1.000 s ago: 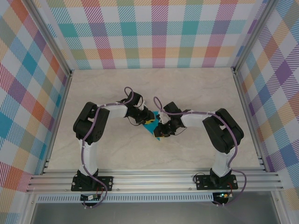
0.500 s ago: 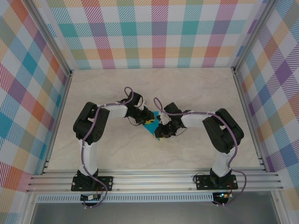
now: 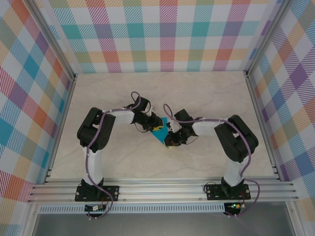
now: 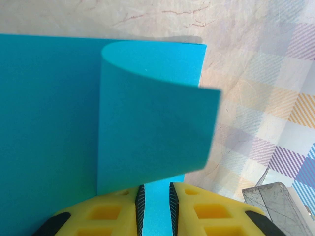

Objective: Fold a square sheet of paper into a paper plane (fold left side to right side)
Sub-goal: Fourth fold the wing at the center of the table.

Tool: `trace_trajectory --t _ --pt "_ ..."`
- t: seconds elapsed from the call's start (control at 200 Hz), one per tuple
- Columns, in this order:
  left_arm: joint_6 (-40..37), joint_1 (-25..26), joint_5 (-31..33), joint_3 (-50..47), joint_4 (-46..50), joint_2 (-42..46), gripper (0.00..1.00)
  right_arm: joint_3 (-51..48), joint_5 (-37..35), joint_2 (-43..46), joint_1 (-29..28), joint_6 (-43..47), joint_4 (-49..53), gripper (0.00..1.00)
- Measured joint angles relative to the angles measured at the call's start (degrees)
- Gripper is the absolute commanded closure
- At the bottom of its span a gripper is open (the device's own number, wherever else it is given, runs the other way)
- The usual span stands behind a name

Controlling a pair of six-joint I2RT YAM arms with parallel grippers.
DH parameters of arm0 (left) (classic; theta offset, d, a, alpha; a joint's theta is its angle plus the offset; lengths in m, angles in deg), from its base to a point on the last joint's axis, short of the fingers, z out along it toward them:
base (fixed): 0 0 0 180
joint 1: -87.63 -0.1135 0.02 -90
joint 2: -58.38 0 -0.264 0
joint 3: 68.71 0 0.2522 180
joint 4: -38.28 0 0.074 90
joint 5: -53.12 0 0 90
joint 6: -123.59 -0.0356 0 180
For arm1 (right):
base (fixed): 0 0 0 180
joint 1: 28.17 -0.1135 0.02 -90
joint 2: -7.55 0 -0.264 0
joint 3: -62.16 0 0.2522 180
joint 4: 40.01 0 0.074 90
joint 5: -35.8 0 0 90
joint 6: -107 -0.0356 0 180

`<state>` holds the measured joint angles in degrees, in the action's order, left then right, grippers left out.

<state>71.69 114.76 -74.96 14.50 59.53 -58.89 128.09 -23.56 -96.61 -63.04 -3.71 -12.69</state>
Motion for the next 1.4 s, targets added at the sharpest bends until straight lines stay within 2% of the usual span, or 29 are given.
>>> trace_trajectory --t 0.465,0.61,0.85,1.05,1.4 --pt "0.0 0.0 0.0 0.0 0.02 0.0 0.77 -2.64 0.07 6.01 0.63 0.61 8.61 0.91" --pt "0.0 0.02 0.0 0.0 0.02 0.0 0.77 -0.44 1.6 7.89 0.76 -0.37 7.76 0.92" --pt "0.0 0.11 0.0 0.0 0.02 0.0 0.77 3.82 0.66 2.38 0.76 -4.72 0.52 0.93" --pt "0.0 0.11 0.0 0.0 0.04 0.0 0.77 6.03 -2.38 -3.74 0.76 -6.25 -0.37 0.94" --pt "-2.27 -0.55 0.72 3.19 5.11 -0.81 0.76 4.22 -3.61 -3.02 0.76 -6.32 -1.77 0.98"
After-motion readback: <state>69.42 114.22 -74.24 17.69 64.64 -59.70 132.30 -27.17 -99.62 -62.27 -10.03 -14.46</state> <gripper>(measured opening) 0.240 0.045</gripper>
